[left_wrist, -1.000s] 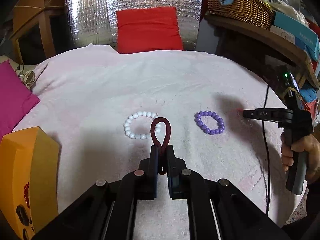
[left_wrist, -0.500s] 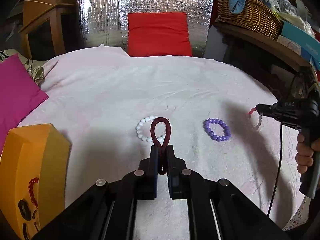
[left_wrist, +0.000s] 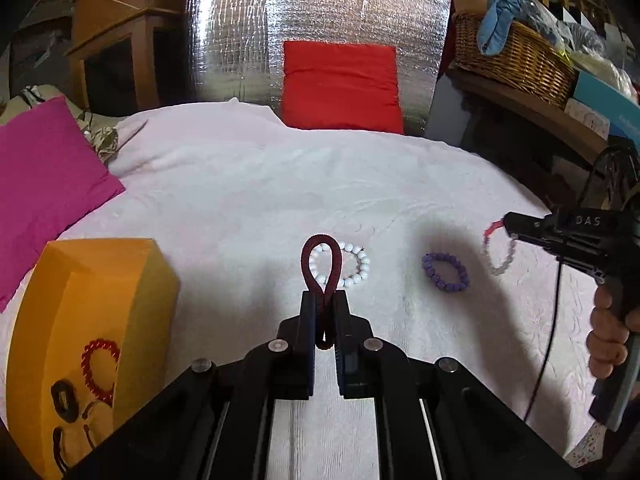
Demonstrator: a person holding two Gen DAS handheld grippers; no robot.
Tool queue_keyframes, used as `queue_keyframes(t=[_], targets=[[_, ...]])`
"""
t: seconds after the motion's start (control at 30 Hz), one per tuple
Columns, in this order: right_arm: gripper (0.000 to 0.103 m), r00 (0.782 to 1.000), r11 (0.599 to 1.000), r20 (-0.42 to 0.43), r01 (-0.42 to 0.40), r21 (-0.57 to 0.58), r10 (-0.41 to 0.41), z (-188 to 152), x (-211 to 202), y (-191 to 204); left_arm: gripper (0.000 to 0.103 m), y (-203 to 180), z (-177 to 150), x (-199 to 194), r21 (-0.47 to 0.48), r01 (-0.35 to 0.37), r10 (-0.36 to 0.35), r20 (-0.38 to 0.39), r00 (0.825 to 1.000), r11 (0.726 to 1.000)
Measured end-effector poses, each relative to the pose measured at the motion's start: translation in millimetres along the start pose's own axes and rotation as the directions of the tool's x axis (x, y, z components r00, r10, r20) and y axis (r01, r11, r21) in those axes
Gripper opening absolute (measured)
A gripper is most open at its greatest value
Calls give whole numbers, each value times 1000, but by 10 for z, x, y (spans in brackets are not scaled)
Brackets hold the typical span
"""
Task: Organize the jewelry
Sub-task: 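Lift and carry the dark red hair tie and pink bracelet over the orange box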
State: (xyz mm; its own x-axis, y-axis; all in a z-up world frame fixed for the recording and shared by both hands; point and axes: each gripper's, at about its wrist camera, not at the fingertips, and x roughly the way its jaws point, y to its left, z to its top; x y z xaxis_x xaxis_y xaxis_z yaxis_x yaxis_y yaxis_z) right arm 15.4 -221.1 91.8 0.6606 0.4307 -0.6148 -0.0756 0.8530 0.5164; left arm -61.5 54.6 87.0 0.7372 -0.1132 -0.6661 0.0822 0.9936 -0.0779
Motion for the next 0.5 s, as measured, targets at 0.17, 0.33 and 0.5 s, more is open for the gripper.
queue_keyframes(t=[0.17,0.33,0.5], targets=[[8,999,998,-14,-48,-49,47,-147,59,328,8,59,-48,-154,-29,-5,5,20,1000,1000],[8,994,991,-21,-107,-86,106,-271,95,620,9,191,-80,-331,-72,-16,19,47,999,997],[8,987,979,-37,-158,-127,155,-437,144,928,9,406,-112,-492,-121,-44,51,62,997,992]])
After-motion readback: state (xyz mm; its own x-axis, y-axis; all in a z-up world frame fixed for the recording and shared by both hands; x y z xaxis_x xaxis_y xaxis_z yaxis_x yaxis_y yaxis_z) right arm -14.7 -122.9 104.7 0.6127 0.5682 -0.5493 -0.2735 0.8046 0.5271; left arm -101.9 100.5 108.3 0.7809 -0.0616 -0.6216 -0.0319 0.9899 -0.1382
